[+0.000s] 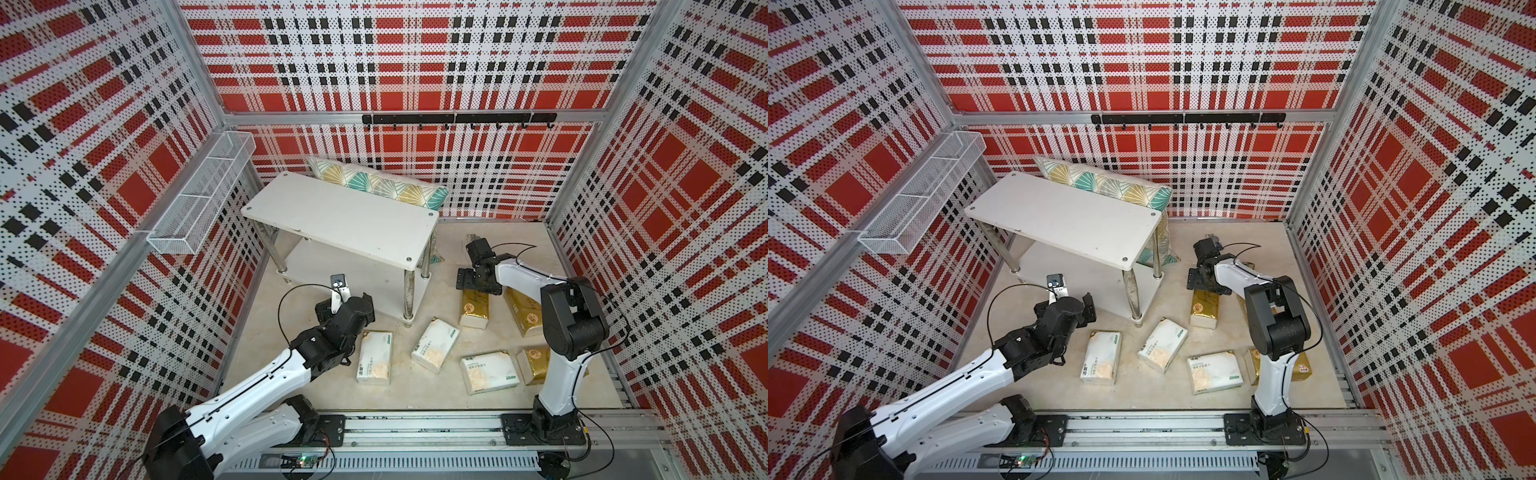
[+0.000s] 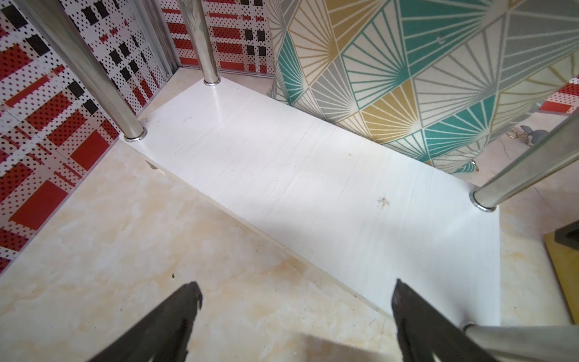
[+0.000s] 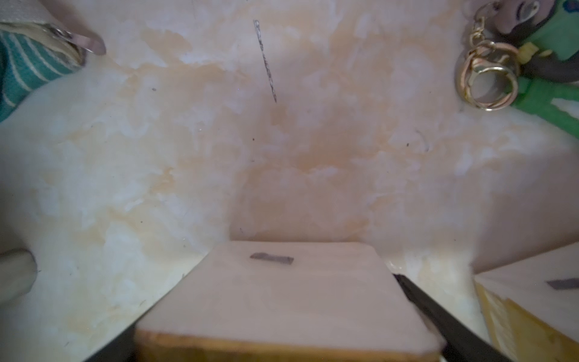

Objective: Place the tissue boxes on the shelf by color
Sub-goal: Pick up the box of tissues from the center of the board.

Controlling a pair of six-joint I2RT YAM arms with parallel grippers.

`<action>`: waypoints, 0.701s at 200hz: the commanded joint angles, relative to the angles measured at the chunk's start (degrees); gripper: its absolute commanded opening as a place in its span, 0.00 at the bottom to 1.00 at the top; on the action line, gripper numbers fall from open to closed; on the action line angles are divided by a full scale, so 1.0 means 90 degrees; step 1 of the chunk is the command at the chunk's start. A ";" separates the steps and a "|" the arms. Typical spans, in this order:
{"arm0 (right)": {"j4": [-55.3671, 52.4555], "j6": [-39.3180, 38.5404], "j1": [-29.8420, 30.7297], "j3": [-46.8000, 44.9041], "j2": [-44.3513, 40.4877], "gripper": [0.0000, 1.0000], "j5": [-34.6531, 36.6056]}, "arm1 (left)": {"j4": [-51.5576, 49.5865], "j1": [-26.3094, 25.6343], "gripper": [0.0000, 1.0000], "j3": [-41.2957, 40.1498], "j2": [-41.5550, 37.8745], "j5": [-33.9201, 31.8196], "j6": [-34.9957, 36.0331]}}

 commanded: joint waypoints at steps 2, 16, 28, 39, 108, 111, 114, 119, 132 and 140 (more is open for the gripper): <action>-0.0066 0.0126 0.0055 -0.0104 0.0131 1.00 0.0104 | -0.0045 -0.0114 0.99 -0.0047 0.0014 -0.0053 -0.0100; -0.0092 0.0136 0.0046 -0.0104 0.0146 1.00 0.0115 | -0.0050 -0.0152 0.99 -0.0019 0.0019 -0.0056 -0.0078; -0.0103 0.0136 0.0044 -0.0114 0.0165 1.00 0.0128 | -0.0050 -0.0199 0.99 0.0008 0.0004 -0.0051 -0.0055; -0.0098 0.0136 0.0044 -0.0124 0.0182 1.00 0.0104 | -0.0048 -0.0283 0.99 0.0030 0.0000 -0.0071 -0.0021; -0.0018 0.0351 0.0017 -0.0190 0.0302 1.00 0.0016 | -0.0147 -0.1032 0.99 -0.0056 -0.0020 -0.0329 -0.0227; -0.0020 0.0351 0.0012 -0.0199 0.0302 1.00 0.0009 | -0.0143 -0.1033 0.99 -0.0064 -0.0025 -0.0304 -0.0239; -0.0010 0.0350 0.0008 -0.0206 0.0302 1.00 0.0010 | -0.0147 -0.1033 0.99 -0.0074 -0.0036 -0.0282 -0.0246; 0.0000 0.0351 0.0007 -0.0219 0.0296 1.00 0.0014 | -0.0149 -0.1029 0.99 -0.0086 -0.0050 -0.0232 -0.0256; 0.0024 0.0341 -0.0017 -0.0258 0.0301 1.00 -0.0004 | -0.0130 -0.1058 0.99 -0.0115 -0.0095 -0.0101 -0.0243; 0.0024 0.0332 -0.0028 -0.0268 0.0309 1.00 -0.0023 | -0.0100 -0.1091 0.99 -0.0130 -0.0119 -0.0003 -0.0192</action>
